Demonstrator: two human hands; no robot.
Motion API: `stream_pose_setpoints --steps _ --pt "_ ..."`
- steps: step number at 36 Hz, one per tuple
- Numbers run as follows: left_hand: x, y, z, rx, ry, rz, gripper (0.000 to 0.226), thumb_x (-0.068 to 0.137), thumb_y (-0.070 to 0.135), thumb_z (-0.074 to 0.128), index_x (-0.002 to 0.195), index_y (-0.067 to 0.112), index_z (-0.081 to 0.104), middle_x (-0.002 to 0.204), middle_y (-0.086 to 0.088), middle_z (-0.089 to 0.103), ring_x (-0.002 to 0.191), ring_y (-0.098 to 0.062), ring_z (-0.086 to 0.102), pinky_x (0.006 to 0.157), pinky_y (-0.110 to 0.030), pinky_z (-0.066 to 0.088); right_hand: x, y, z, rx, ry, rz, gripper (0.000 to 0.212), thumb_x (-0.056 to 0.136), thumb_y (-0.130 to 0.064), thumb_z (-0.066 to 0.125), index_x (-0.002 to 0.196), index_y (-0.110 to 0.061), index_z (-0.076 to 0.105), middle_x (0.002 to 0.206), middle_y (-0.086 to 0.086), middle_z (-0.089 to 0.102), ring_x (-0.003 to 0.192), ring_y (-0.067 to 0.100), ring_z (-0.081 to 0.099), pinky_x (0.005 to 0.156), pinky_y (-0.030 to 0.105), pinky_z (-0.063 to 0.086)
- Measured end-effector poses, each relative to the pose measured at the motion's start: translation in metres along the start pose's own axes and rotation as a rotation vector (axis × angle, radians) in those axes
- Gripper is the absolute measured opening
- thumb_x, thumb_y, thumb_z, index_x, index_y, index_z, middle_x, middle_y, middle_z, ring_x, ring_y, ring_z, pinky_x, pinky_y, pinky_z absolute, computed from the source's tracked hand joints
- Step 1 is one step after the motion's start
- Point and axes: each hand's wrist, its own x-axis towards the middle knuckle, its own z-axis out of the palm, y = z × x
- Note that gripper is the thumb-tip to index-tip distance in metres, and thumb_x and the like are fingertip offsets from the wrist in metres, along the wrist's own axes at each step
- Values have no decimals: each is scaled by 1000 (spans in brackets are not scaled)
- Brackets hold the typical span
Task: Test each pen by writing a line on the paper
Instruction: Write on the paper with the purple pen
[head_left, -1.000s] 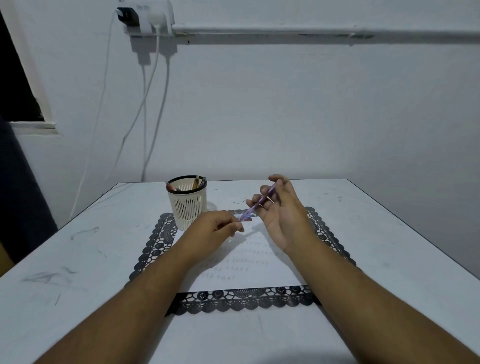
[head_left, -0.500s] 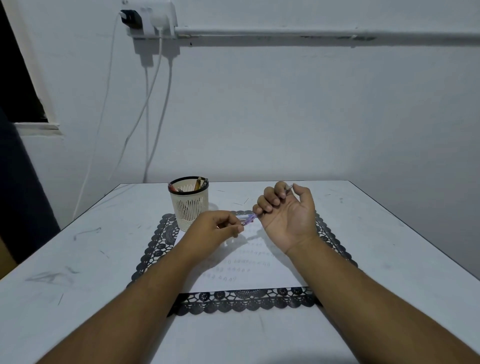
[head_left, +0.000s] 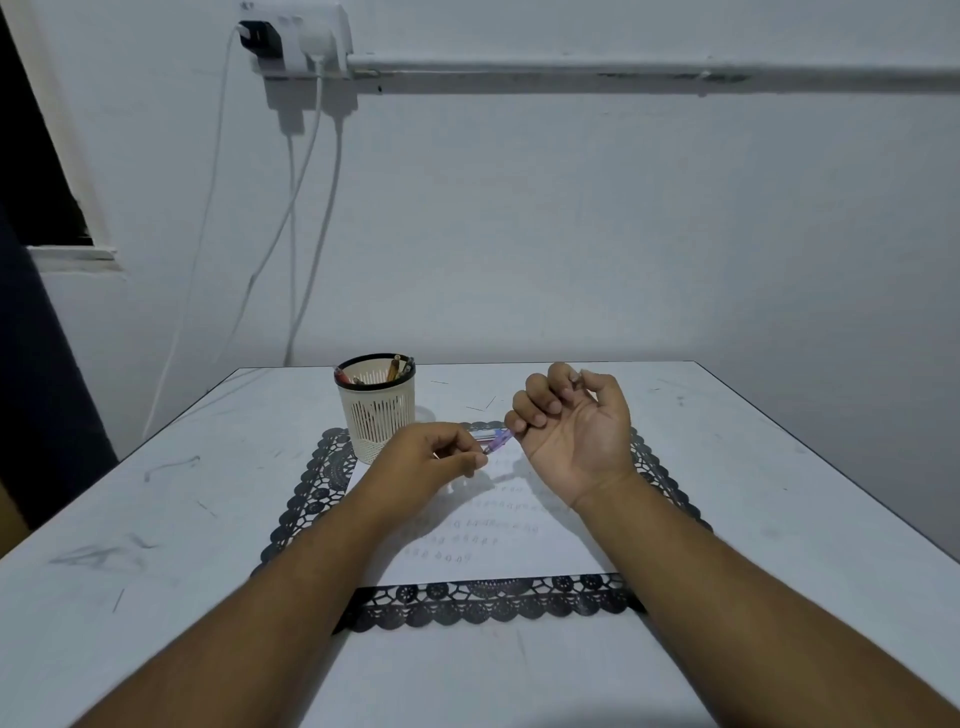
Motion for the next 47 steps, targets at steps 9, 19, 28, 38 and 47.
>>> stream_pose_setpoints --steps 9,19,28,38,47 --pt "-1 3 0 1 -8 -8 12 90 18 77 79 20 76 76 -1 73 68 -9 59 69 -33 46 0 0 0 -14 -10 10 25 85 -29 39 62 -19 35 63 0 25 66 20 14 58 31 32" --pt "-2 3 1 24 -14 -4 12 90 20 77 79 18 75 77 -3 73 68 -10 59 70 -33 47 0 0 -3 6 -8 18 26 86 -30 38 63 -19 34 63 0 25 66 20 15 57 31 32" --pt "-2 3 1 29 -6 -14 13 90 19 77 78 17 75 76 -2 72 67 -7 57 70 -31 45 3 1 -6 12 2 34 27 86 -33 41 65 -17 41 64 1 30 59 18 27 59 32 36" --pt "-2 2 1 23 40 -45 13 89 18 78 77 16 73 78 -14 69 63 -9 53 63 -28 41 7 5 -9 19 63 68 27 89 -35 45 72 -14 49 71 4 44 63 22 44 73 38 42" --pt "1 0 3 62 36 -36 14 87 18 81 75 20 75 76 -11 69 63 -8 54 61 -26 41 6 2 -5 -19 58 63 22 82 -26 41 63 -19 34 67 1 26 60 19 24 60 33 33"
